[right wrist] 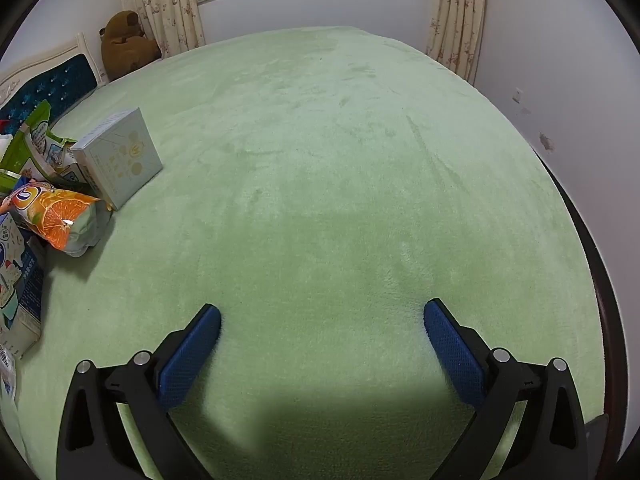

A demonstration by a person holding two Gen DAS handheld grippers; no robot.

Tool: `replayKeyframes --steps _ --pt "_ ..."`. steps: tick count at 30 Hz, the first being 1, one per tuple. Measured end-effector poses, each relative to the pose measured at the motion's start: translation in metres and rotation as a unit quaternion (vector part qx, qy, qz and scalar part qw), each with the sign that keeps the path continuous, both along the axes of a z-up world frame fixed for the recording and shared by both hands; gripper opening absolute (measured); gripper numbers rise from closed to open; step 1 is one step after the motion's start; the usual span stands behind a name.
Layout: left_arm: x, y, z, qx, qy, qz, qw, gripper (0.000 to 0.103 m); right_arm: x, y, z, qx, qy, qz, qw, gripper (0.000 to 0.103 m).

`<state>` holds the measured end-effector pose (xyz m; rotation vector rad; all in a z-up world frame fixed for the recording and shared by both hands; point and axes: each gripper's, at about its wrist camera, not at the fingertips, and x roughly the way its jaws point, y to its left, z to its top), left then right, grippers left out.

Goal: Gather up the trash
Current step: 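Move both tools toward the pile of trash on the bed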

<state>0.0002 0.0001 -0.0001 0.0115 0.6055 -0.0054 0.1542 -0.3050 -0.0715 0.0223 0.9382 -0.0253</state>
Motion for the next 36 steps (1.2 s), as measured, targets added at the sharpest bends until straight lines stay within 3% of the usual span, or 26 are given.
replayKeyframes --steps 8,13,17,21,23,28,36 --pt "-0.003 -0.005 0.001 -0.005 -0.016 -0.004 0.9998 0.096 -0.004 -0.003 0.005 0.005 -0.001 -0.001 1.0 0.099" --pt "-0.015 -0.009 0.001 0.012 -0.027 0.012 0.9995 0.096 -0.02 0.008 0.02 -0.024 -0.01 -0.02 0.999 0.098" --pt "-0.035 0.003 -0.006 0.009 -0.018 0.024 0.9995 0.096 -0.056 0.025 0.042 -0.019 -0.042 0.002 0.999 0.098" --pt "-0.053 0.014 -0.017 0.029 -0.009 0.042 0.9987 0.096 -0.104 0.047 0.061 -0.028 -0.083 0.026 0.996 0.098" --pt "-0.06 0.021 -0.019 0.033 -0.004 0.048 0.9983 0.096 -0.118 0.049 0.064 -0.015 -0.085 0.039 0.996 0.098" --pt "-0.072 0.038 -0.019 0.026 -0.005 0.051 0.9983 0.096 -0.147 0.053 0.053 0.07 -0.073 0.061 0.993 0.098" --pt "-0.058 0.051 -0.029 0.0 0.015 0.038 0.9992 0.096 -0.158 0.082 0.053 0.084 -0.101 0.111 0.985 0.098"
